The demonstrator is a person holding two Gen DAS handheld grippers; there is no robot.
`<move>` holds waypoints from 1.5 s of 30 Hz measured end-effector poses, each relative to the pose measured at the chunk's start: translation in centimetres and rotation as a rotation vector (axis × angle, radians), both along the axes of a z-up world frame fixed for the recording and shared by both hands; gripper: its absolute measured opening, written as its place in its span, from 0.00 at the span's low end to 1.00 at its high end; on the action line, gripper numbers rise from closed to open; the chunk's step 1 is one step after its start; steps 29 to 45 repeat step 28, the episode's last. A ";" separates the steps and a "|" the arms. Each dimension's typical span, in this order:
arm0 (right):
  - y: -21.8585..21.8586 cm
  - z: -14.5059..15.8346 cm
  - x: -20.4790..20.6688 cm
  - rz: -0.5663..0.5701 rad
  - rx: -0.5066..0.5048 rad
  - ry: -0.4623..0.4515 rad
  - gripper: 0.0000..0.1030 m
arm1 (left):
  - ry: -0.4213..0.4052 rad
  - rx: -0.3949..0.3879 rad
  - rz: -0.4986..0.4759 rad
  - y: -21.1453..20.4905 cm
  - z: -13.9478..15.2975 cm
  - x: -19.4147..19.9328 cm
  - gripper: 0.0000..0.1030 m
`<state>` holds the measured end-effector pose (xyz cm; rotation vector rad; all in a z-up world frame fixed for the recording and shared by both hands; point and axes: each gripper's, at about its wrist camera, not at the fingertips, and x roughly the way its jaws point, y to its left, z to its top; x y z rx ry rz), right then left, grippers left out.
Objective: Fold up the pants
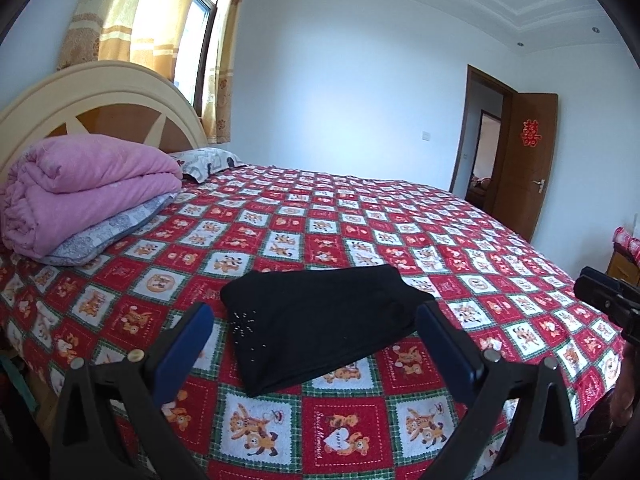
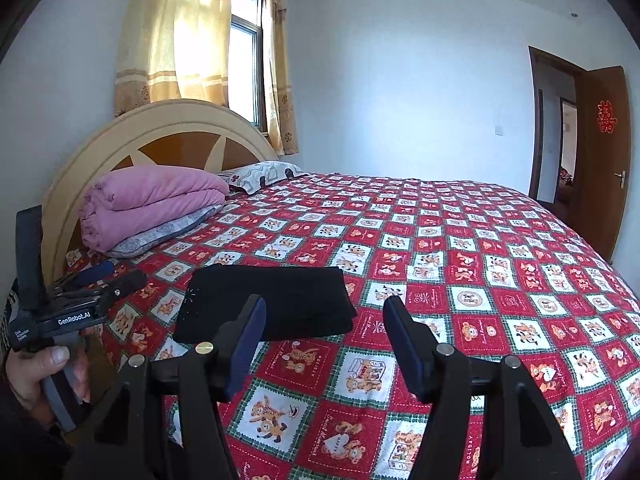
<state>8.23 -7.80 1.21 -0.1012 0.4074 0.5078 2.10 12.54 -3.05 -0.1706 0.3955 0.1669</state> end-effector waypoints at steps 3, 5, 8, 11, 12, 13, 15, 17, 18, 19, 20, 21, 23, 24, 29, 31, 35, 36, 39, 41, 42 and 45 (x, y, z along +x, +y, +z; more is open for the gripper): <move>0.0 0.2 -0.1 0.000 -0.001 -0.007 0.61 | -0.012 0.000 0.003 -0.1 0.4 -0.2 1.00; 0.0 0.3 -0.3 0.002 -0.001 -0.015 0.61 | -0.012 0.004 0.010 -0.1 0.6 -0.2 1.00; 0.0 0.4 -0.5 0.001 -0.004 -0.022 0.61 | -0.008 0.019 0.009 -0.3 0.8 -0.2 1.00; -0.2 0.4 -0.6 0.001 -0.008 -0.024 0.61 | -0.005 0.047 0.025 -0.7 1.0 -0.2 1.00; -0.2 0.4 -0.5 0.001 -0.008 -0.024 0.61 | -0.005 0.058 0.033 -0.9 1.1 -0.2 1.00; -0.2 0.4 -0.5 0.001 -0.008 -0.023 0.61 | -0.005 0.069 0.037 -1.0 1.1 -0.2 1.00; -0.1 0.4 -0.6 0.000 -0.009 -0.023 0.61 | 0.000 0.075 0.044 -1.2 1.0 -0.1 1.00; -0.1 0.3 -0.5 0.000 -0.013 -0.022 0.61 | 0.001 0.081 0.055 -1.2 1.0 -0.1 1.00; -0.1 0.3 -0.5 0.001 -0.015 -0.022 0.61 | -0.001 0.085 0.061 -1.2 0.9 -0.2 1.00; -0.1 0.2 -0.5 0.002 -0.018 -0.022 0.61 | -0.007 0.079 0.068 -1.1 0.9 -0.3 1.00; -0.1 0.2 -0.4 0.002 -0.020 -0.021 0.61 | -0.013 0.072 0.065 -1.0 0.8 -0.4 1.00; -0.1 0.1 -0.4 0.002 -0.022 -0.019 0.61 | -0.025 0.060 0.052 -0.8 0.8 -0.6 1.00; 0.0 0.0 -0.3 0.003 -0.027 -0.017 0.61 | -0.032 0.046 0.052 -0.6 0.7 -0.6 1.00; 0.0 -0.1 -0.3 0.003 -0.029 -0.016 0.61 | -0.031 0.045 0.051 -0.5 0.7 -0.6 1.00; 0.0 -0.2 -0.1 0.001 -0.033 -0.011 0.61 | -0.028 0.035 0.033 -0.6 0.5 -0.4 1.00; 0.0 -0.2 -0.1 0.001 -0.033 -0.011 0.61 | -0.028 0.035 0.033 -0.6 0.5 -0.4 1.00; 0.0 -0.2 -0.1 0.001 -0.033 -0.011 0.61 | -0.028 0.035 0.033 -0.6 0.5 -0.4 1.00; 0.0 -0.2 -0.1 0.001 -0.033 -0.011 0.61 | -0.028 0.035 0.033 -0.6 0.5 -0.4 1.00; 0.0 -0.2 -0.1 0.001 -0.033 -0.011 0.61 | -0.028 0.035 0.033 -0.6 0.5 -0.4 1.00; 0.0 -0.2 -0.1 0.001 -0.033 -0.011 0.61 | -0.028 0.035 0.033 -0.6 0.5 -0.4 1.00; 0.0 -0.2 -0.1 0.001 -0.033 -0.011 0.61 | -0.028 0.035 0.033 -0.6 0.5 -0.4 1.00; 0.0 -0.2 -0.1 0.001 -0.033 -0.011 0.61 | -0.028 0.035 0.033 -0.6 0.5 -0.4 1.00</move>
